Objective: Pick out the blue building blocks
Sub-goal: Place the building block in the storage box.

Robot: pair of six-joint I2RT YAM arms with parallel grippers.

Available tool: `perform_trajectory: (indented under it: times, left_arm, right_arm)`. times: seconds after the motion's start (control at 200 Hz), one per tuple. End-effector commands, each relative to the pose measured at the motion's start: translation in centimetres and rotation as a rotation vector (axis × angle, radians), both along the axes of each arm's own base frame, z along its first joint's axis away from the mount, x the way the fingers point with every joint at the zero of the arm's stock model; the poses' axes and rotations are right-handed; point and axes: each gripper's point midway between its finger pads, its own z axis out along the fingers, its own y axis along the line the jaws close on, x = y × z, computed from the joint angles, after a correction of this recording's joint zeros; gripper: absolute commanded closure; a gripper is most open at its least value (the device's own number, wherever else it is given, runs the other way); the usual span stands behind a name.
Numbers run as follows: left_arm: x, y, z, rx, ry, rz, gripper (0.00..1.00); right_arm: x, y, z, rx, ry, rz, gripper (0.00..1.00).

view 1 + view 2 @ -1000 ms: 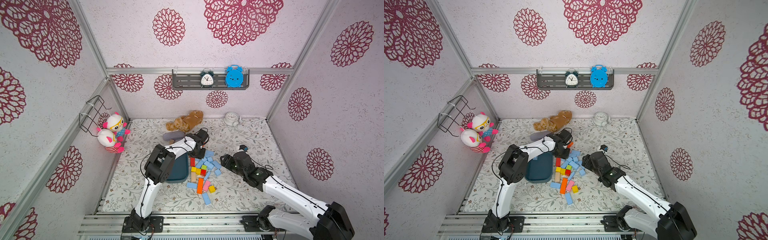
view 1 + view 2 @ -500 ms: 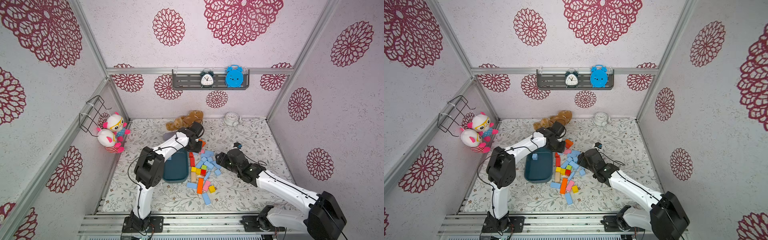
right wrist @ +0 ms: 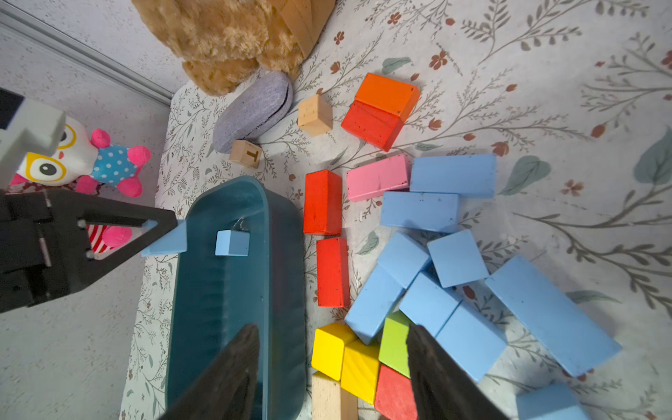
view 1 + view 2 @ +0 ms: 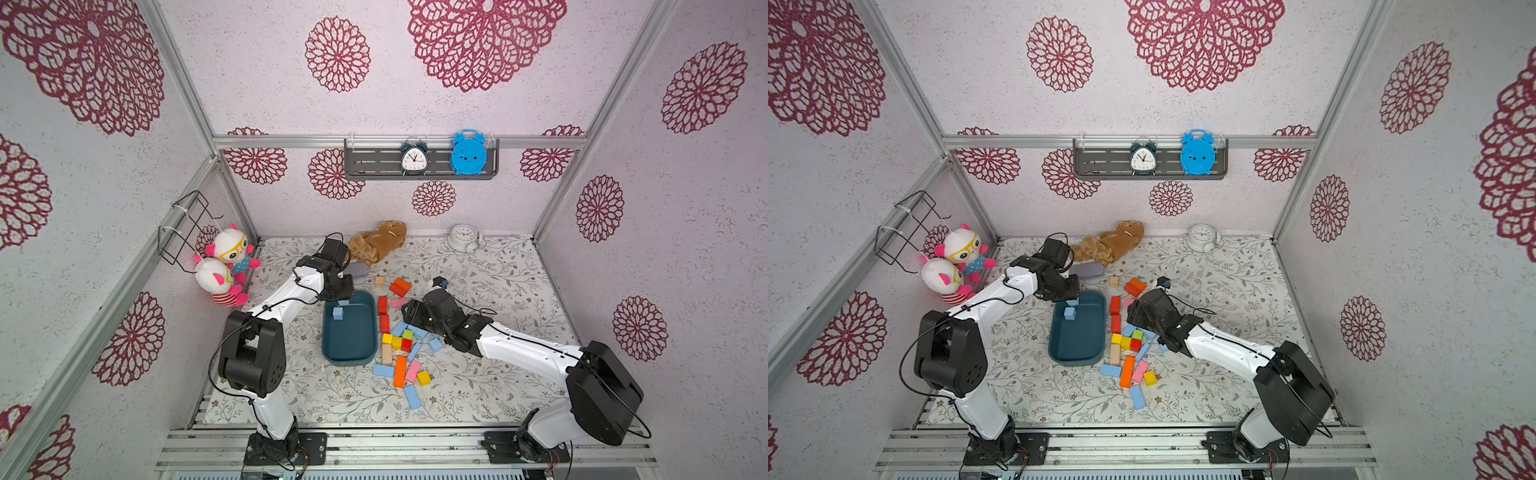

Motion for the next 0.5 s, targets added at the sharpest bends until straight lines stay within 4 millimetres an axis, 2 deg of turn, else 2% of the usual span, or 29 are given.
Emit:
perform_trajectory:
  times: [0.0,0.31,0.49]
  left_arm:
    - [1.3,-0.3,-0.9,-0.006,-0.02,0.015,0.77]
    - [1.7,-0.9,-3.1,-0.029,0.034,0.022,0.73]
    - [1.3,-0.3,-3.9,0.011,0.046,0.025,0.61]
  right_arm:
    - [0.5,1.6,1.6,0.036,-0.035,0.036,0.33]
    - [1.0,3.1,1.2,0.037,-0.024,0.064,0.33]
    - [1.0,3.8,1.3,0.027,-0.026,0.077,0.32]
